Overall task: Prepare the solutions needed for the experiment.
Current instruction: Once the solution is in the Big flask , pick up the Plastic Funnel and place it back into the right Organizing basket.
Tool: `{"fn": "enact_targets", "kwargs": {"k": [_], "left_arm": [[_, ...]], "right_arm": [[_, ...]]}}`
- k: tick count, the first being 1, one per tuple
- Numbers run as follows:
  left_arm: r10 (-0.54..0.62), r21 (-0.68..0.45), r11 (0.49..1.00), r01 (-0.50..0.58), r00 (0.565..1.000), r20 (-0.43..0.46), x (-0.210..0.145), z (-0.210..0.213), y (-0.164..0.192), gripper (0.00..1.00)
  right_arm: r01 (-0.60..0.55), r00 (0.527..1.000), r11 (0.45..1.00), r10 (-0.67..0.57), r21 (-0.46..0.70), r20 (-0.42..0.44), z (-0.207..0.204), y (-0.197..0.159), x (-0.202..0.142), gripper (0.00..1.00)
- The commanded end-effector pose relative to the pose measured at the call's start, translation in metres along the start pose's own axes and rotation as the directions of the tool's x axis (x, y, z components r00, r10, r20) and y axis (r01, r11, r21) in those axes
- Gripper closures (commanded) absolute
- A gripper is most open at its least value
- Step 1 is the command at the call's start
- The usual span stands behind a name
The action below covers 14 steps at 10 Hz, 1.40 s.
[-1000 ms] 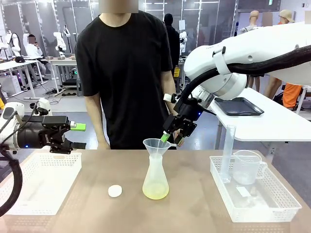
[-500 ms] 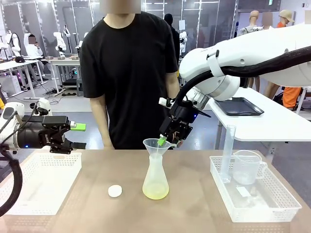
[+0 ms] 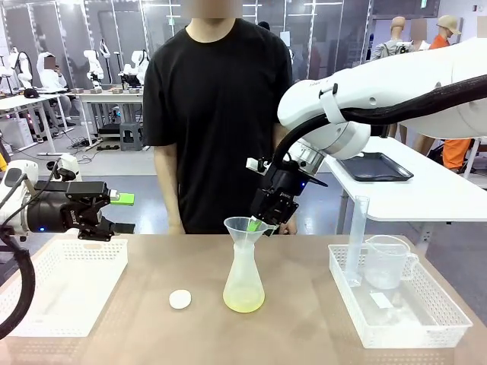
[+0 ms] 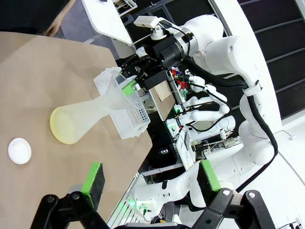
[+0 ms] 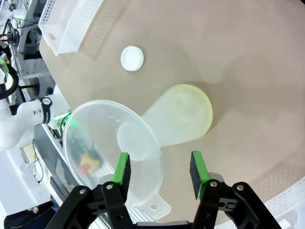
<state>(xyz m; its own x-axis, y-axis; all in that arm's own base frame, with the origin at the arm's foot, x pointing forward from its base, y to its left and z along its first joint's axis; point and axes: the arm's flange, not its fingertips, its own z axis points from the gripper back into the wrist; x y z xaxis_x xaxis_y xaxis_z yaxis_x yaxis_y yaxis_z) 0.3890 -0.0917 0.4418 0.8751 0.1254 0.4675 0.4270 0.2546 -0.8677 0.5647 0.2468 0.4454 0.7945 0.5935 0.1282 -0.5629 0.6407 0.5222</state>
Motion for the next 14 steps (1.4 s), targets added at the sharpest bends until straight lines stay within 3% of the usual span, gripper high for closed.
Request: {"fn": "enact_targets", "kwargs": {"k": [1,2,3,4,5,6,14], "left_arm": [[0.017,-0.025,1.0,-0.016,1.0,0.023,0.001,-0.003,-0.002,0.0],[0.017,-0.025,1.0,-0.016,1.0,0.023,0.001,-0.003,-0.002,0.0],[0.017,-0.025,1.0,-0.016,1.0,0.023,0.001,-0.003,-0.002,0.0],[0.017,-0.025,1.0,-0.016,1.0,0.023,0.001,-0.003,-0.002,0.0],[0.017,-0.025,1.0,-0.016,1.0,0.023,0.001,-0.003,-0.002,0.0],[0.017,-0.025,1.0,-0.016,1.0,0.023,0.001,-0.003,-0.002,0.0],[0.017,-0.025,1.0,-0.016,1.0,0.023,0.001,-0.003,-0.002,0.0]], "right_arm": [[0.012,1.0,1.0,-0.012,0.002,-0.01,0.004,0.001,0.003,0.42],[0.013,1.0,1.0,-0.012,0.012,-0.012,0.004,0.003,0.002,0.74],[0.012,1.0,1.0,-0.012,0.013,-0.01,0.004,0.003,0.001,0.61],[0.022,1.0,0.999,-0.021,0.027,-0.009,0.004,0.004,0.0,0.93],[0.025,1.0,0.999,-0.024,0.032,-0.01,0.003,0.004,0.0,0.8],[0.039,0.999,0.999,-0.038,0.031,-0.01,0.004,0.004,0.0,1.0],[0.091,0.995,0.995,-0.09,0.03,-0.029,0.014,0.024,-0.01,1.0]]}}
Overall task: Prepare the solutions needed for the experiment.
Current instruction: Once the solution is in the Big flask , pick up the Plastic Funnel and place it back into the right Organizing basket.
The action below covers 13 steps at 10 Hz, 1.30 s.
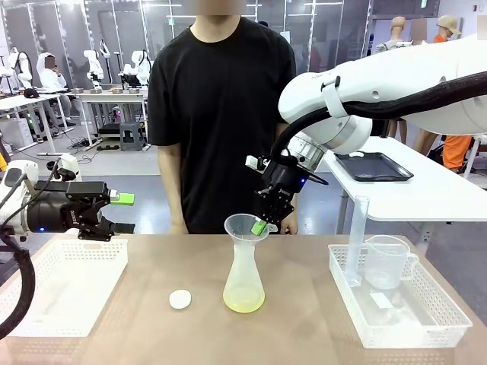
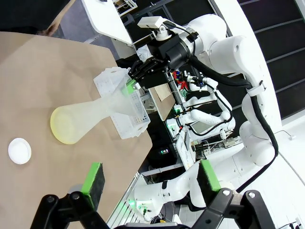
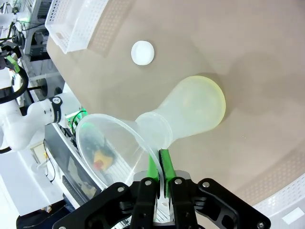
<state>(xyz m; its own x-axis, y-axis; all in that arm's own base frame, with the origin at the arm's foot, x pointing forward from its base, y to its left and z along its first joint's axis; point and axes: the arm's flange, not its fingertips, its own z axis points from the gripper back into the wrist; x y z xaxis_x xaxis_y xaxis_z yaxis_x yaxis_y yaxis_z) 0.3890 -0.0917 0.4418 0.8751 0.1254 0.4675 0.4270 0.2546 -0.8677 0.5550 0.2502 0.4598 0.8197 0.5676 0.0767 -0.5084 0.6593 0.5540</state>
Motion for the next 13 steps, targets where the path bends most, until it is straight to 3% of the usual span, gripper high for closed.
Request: {"fn": "enact_targets", "kwargs": {"k": [1,10,13], "left_arm": [[0.017,-0.025,1.0,-0.016,1.0,0.023,0.001,-0.003,-0.002,0.0],[0.017,-0.025,1.0,-0.016,1.0,0.023,0.001,-0.003,-0.002,0.0],[0.017,-0.025,1.0,-0.016,1.0,0.023,0.001,-0.003,-0.002,0.0]], "right_arm": [[0.033,0.999,0.999,-0.033,-0.006,0.01,0.009,0.012,-0.008,1.0],[-0.025,0.989,0.984,0.05,-0.179,0.136,0.083,0.062,-0.042,1.0],[-0.031,0.984,0.989,0.055,-0.142,0.17,0.108,0.066,-0.06,1.0]]}}
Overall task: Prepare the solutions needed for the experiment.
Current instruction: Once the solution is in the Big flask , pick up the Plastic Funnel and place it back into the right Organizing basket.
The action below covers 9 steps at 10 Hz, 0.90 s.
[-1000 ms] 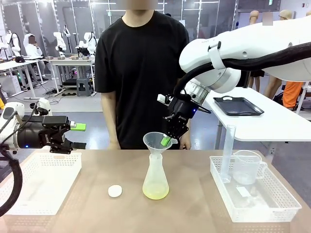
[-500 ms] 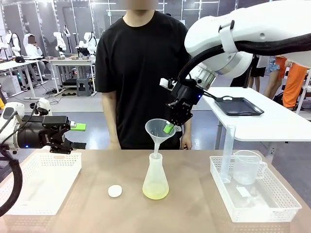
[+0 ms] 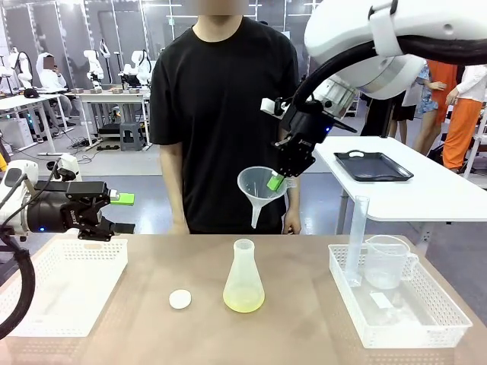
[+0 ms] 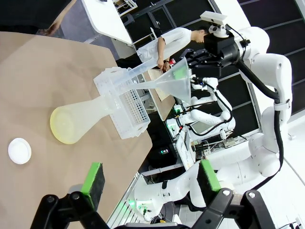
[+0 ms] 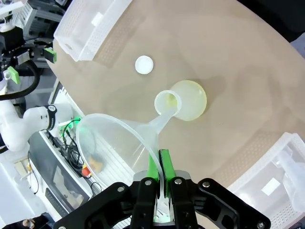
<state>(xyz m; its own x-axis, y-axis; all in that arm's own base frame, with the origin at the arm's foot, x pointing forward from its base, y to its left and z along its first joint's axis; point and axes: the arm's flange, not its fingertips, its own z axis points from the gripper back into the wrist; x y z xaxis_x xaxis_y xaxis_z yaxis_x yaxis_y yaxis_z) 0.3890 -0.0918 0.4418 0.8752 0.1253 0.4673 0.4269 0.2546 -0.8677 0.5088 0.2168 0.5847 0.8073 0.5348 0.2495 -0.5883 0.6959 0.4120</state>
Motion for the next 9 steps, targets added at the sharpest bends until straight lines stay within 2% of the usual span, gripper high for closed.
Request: {"fn": "enact_targets", "kwargs": {"k": [1,3,6,9], "left_arm": [[0.017,-0.025,1.0,-0.016,1.0,0.023,0.001,-0.003,-0.002,0.0],[0.017,-0.025,1.0,-0.016,1.0,0.023,0.001,-0.003,-0.002,0.0],[0.017,-0.025,1.0,-0.016,1.0,0.023,0.001,-0.003,-0.002,0.0],[0.017,-0.025,1.0,-0.016,1.0,0.023,0.001,-0.003,-0.002,0.0]], "right_arm": [[0.066,0.998,0.998,-0.066,-0.016,0.024,0.015,-0.014,-0.024,1.0],[0.224,0.974,0.974,-0.223,-0.038,0.039,0.047,-0.048,-0.062,1.0],[0.39,0.921,0.918,-0.388,-0.068,0.042,0.075,-0.089,-0.114,1.0],[0.555,0.831,0.829,-0.553,-0.068,0.054,0.088,-0.125,-0.151,1.0]]}}
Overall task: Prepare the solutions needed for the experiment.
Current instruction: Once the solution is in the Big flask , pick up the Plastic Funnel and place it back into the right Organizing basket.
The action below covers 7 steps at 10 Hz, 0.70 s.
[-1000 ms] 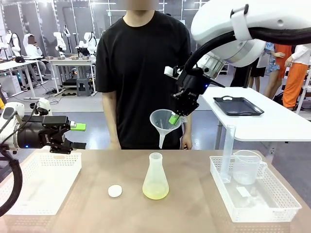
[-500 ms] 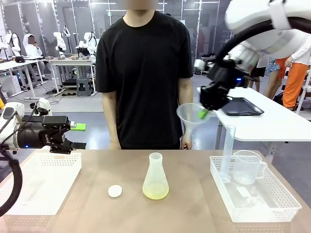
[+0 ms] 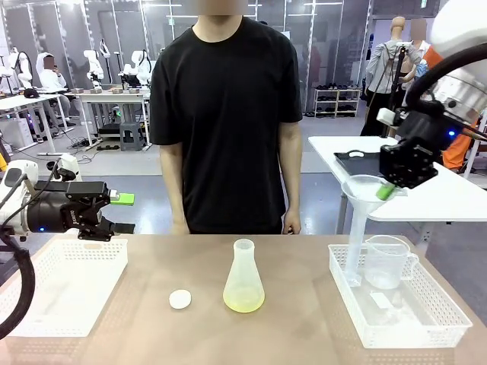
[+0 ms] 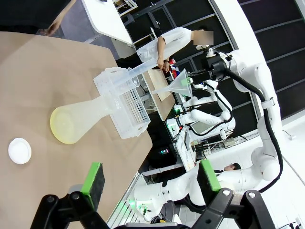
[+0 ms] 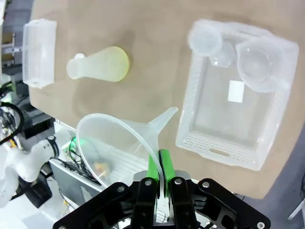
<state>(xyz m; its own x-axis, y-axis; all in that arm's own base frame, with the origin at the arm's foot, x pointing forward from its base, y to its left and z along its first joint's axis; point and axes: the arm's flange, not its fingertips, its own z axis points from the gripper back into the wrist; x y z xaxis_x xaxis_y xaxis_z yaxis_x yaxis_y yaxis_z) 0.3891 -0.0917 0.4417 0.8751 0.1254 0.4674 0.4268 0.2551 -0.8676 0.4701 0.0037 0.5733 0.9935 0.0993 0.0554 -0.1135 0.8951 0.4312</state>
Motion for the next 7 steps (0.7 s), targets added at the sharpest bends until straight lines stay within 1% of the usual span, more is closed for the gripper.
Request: {"fn": "enact_targets", "kwargs": {"k": [1,2,3,4,5,7], "left_arm": [[0.017,-0.025,1.0,-0.016,1.0,0.023,0.001,-0.003,-0.002,0.0],[0.017,-0.025,1.0,-0.016,1.0,0.023,0.001,-0.003,-0.002,0.0],[0.017,-0.025,1.0,-0.016,1.0,0.023,0.001,-0.003,-0.002,0.0],[0.017,-0.025,1.0,-0.016,1.0,0.023,0.001,-0.003,-0.002,0.0],[0.017,-0.025,1.0,-0.016,1.0,0.023,0.001,-0.003,-0.002,0.0],[0.017,-0.025,1.0,-0.016,1.0,0.023,0.001,-0.003,-0.002,0.0]], "right_arm": [[0.104,0.994,0.994,-0.103,-0.038,0.019,0.0,-0.006,-0.008,1.0],[0.107,0.994,0.993,-0.106,-0.048,0.017,-0.001,-0.011,-0.01,1.0],[0.128,0.991,0.989,-0.125,-0.071,0.047,-0.003,-0.013,-0.012,1.0],[0.118,0.991,0.989,-0.111,-0.093,0.074,-0.007,-0.009,-0.014,1.0],[0.088,0.996,0.996,-0.088,-0.032,0.014,0.002,-0.019,-0.006,1.0],[0.088,0.996,0.996,-0.088,-0.032,0.014,0.002,-0.019,-0.006,1.0]]}}
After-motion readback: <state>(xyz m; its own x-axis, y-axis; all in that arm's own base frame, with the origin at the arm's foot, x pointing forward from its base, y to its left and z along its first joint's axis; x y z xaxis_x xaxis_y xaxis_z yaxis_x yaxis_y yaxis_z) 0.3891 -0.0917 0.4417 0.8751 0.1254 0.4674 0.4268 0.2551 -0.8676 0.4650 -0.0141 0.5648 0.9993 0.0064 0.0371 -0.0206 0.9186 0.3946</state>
